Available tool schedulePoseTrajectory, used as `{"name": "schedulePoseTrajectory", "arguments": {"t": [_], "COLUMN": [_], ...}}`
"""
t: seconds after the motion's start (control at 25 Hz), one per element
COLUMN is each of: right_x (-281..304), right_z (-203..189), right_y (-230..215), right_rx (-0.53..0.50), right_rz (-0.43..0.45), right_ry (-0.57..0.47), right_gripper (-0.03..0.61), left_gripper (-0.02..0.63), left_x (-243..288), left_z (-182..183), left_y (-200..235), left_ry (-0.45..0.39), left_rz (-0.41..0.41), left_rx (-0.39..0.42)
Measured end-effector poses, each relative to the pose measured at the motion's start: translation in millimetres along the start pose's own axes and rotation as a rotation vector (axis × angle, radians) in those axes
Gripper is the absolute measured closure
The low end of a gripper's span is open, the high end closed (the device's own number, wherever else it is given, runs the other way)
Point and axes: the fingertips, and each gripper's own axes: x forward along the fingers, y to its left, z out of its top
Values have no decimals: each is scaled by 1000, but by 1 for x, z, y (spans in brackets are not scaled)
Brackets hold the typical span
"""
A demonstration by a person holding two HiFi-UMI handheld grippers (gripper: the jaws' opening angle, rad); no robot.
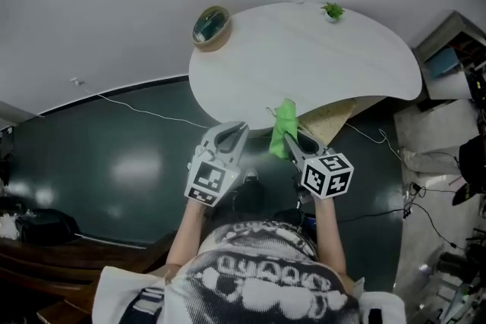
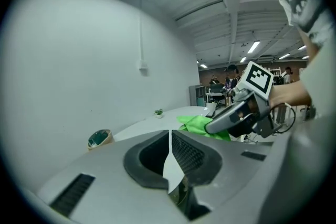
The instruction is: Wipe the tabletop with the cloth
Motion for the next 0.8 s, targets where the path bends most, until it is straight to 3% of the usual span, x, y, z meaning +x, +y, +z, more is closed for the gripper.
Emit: {"name": "schedulePoseTrajectory", "arguments": {"t": [0.16, 0.48, 0.8], "right_x": [26, 37, 100], "right_z": [8, 9, 39], "right_y": [6, -3, -13], "right_rx": [-12, -20, -55], "right_rz": [-5, -12, 95], "right_ry": [27, 58, 95], "right_gripper": [506, 506, 505], "left_gripper": [600, 600, 600], "left_x": [3, 10, 27], "left_z": [-13, -17, -25], "left_y": [32, 37, 68], "left_ry": [9, 2, 34], "left_rz": [6, 10, 81], "left_rx": [-29, -55, -82]}}
